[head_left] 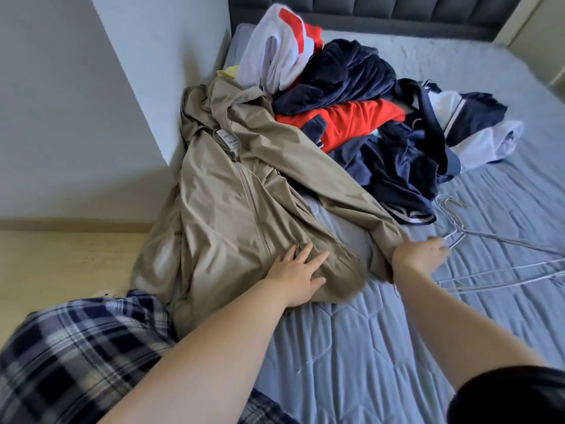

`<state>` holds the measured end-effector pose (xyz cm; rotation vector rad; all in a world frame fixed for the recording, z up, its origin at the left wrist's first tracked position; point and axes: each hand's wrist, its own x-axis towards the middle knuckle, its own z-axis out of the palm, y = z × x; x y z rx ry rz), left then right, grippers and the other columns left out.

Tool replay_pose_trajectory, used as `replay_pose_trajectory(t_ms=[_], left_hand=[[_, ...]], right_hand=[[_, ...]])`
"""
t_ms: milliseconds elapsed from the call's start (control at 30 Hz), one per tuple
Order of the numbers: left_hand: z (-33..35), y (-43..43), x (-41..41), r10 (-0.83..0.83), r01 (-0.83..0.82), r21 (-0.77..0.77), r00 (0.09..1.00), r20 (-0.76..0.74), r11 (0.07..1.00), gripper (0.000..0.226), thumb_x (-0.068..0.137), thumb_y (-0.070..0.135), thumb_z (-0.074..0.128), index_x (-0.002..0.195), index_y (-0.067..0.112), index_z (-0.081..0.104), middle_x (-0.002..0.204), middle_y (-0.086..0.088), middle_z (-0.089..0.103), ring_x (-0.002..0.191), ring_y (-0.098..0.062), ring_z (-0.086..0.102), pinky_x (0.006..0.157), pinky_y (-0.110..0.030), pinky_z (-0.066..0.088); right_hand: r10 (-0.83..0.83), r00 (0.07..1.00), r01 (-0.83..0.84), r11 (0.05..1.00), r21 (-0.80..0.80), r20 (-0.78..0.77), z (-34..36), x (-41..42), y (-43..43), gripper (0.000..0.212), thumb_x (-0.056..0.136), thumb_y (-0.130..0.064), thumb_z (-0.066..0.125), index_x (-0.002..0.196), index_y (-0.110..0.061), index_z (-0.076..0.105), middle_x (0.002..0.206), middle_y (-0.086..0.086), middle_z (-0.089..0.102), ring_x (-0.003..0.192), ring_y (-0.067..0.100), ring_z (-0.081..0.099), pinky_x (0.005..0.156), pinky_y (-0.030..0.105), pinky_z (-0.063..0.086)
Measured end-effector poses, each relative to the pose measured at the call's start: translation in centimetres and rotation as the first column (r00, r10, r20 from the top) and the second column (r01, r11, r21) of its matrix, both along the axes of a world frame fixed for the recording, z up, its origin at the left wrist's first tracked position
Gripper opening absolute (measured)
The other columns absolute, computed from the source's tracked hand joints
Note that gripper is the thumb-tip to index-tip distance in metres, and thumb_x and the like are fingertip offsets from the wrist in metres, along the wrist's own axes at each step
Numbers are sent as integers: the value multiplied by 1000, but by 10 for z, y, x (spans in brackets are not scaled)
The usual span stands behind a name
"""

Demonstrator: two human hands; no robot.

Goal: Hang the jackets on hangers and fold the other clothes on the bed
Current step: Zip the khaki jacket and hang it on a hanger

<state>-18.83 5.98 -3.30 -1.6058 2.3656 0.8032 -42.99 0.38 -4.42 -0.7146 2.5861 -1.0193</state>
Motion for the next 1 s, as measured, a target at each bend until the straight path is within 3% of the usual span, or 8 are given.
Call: replay_pose_trajectory(t_ms=[100, 233, 300, 400, 533, 733, 867, 1000], left_hand=[[2, -4, 0, 0, -1, 38, 1000, 14, 999, 59, 99, 52, 28, 148, 45, -4, 160, 7, -12, 147, -25, -8, 118, -46, 9], [1, -3, 1, 1, -2, 40, 1000, 27, 999, 59, 99, 51, 28, 149, 44, -2, 160, 7, -11, 147, -24, -9, 118, -45, 10], [0, -3, 0, 13, -14, 40, 1000, 26, 999, 58, 99, 51, 28, 149, 43, 1, 160, 7, -10, 147, -23, -9, 118, -44, 10], [-1, -2, -1, 30, -31, 47, 999, 25, 998, 58, 99, 50, 30, 150, 41, 4, 160, 7, -10, 147, -22, -10, 118, -43, 9], [-2, -4, 3, 53, -52, 82, 999, -7, 995, 60, 98, 48, 34, 151, 39, 7, 160, 8, -8, 147, -19, -11, 119, -41, 9], [0, -8, 7, 75, -68, 122, 996, -52, 990, 62, 97, 45, 38, 151, 36, 9, 160, 9, -6, 146, -15, -11, 117, -37, 8], [1, -7, 13, 101, -88, 151, 992, -79, 985, 63, 96, 43, 40, 151, 35, 11, 160, 10, -3, 146, -12, -10, 116, -34, 8], [3, -6, 16, 125, -107, 163, 987, -105, 981, 63, 96, 42, 42, 151, 33, 14, 160, 10, -1, 146, -10, -7, 118, -34, 7]], right_hand=[[-112, 985, 85, 977, 197, 130, -10, -9, 3, 44, 90, -4, 50, 131, 2, 35, 139, 20, 35, 125, 35, 42, 99, 44, 38], [-117, 967, 78, 981, 177, 225, -17, -19, 5, 34, 85, -6, 57, 118, 1, 53, 125, 21, 55, 111, 38, 57, 85, 40, 48], [-128, 948, 81, 982, 169, 290, -15, -26, 4, 31, 84, -7, 58, 114, 0, 57, 118, 20, 60, 107, 37, 59, 74, 33, 43], [-173, 912, 143, 984, 109, 372, -10, -27, 1, 36, 90, -8, 54, 125, 0, 54, 125, 18, 58, 114, 33, 57, 80, 35, 44], [-289, 925, 267, 956, 119, 247, -6, -16, -2, 35, 92, -4, 50, 127, 1, 47, 128, 20, 56, 118, 34, 54, 98, 39, 41], [-227, 930, 214, 974, 77, 290, -4, -8, -5, 35, 91, -7, 49, 125, -1, 51, 124, 19, 59, 112, 36, 57, 87, 41, 45], [-234, 942, 241, 971, -1, 239, -1, 3, -6, 30, 92, -10, 47, 121, -5, 52, 126, 16, 56, 112, 36, 56, 90, 40, 43], [-258, 944, 249, 966, 69, 207, 8, 2, -12, 36, 91, -5, 49, 126, -1, 48, 132, 17, 50, 121, 33, 50, 97, 39, 40]])
